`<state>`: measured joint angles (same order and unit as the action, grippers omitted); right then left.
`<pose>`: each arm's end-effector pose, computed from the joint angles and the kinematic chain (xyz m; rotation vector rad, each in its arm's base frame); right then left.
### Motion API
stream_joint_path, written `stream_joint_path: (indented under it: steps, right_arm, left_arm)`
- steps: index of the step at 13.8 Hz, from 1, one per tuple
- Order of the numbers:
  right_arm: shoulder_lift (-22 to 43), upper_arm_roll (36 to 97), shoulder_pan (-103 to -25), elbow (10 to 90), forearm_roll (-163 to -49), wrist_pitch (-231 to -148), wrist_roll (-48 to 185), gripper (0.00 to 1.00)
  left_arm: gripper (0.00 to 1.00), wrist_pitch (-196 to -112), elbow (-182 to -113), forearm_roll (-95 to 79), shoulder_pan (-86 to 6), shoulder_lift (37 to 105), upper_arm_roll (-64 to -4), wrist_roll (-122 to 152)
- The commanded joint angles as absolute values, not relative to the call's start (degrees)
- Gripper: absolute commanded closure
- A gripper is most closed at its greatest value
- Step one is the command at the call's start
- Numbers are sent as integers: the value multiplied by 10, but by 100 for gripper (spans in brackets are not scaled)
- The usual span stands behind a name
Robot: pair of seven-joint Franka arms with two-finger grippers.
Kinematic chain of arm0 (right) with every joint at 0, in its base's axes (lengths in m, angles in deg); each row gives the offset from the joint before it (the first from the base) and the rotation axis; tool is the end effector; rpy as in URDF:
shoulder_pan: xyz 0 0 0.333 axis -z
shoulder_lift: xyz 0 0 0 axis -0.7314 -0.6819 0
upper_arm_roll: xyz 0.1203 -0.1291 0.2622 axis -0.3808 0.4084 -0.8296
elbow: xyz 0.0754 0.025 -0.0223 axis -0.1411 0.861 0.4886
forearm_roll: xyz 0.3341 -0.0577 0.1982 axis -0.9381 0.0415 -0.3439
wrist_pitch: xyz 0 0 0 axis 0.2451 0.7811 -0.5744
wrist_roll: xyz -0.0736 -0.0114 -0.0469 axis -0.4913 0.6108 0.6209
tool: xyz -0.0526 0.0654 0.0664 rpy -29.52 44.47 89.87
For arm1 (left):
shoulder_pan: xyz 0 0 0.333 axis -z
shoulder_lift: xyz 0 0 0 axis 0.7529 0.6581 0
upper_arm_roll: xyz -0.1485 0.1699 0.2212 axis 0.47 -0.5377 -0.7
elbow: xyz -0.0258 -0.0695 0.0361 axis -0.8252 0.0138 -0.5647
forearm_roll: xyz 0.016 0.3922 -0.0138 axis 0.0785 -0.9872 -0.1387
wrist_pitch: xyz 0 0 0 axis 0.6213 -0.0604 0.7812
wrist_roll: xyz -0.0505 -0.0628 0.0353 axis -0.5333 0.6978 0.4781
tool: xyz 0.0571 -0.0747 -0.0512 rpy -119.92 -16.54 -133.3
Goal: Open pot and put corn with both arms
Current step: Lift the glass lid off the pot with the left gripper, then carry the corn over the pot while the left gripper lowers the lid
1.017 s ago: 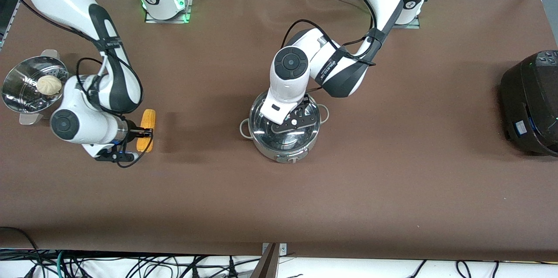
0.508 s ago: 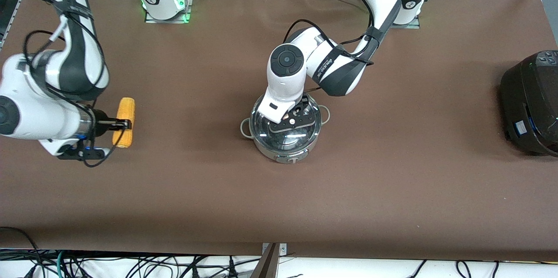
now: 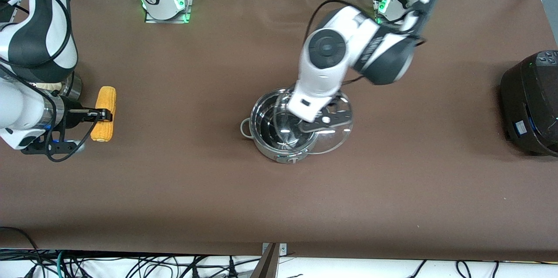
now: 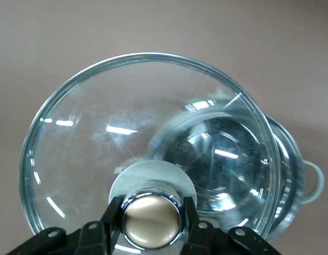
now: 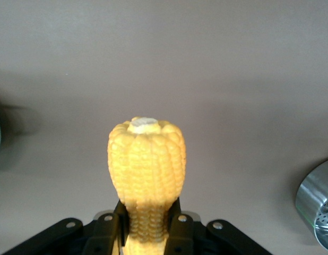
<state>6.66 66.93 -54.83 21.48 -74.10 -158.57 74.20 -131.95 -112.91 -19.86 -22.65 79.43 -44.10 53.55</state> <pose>0.6694 0.0476 0.4846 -3.0860 -0.0480 0.3526 0.6095 -0.3777 0.4650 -3.1132 -0.3238 0.1056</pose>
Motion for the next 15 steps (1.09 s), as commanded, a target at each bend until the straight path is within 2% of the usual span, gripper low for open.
stream_joint_path:
  steps: [1,5,7,9,11,15]
  right_arm:
    - [61,662,-558,196,-742,-1572,739,100]
    - [59,609,-606,162,-749,-1581,861,100]
    - [53,583,-641,150,-749,-1615,935,100]
    - [39,576,-692,151,-749,-1660,987,100]
    - [11,576,-743,151,-749,-1724,1053,100]
    - [-46,577,-819,151,-748,-1834,1083,100]
  left_arm:
    - [100,-1321,-1249,-157,-314,692,-440,389]
    - [100,-1358,-1412,-157,-430,597,-441,187]
    - [100,-1387,-1457,-160,-468,583,-444,117]
    - [100,-1439,-1494,-163,-474,586,-478,45]
    - [100,-1539,-1548,-161,-474,596,-507,-48]
    - [100,-1689,-1600,-157,-480,645,-515,-124]
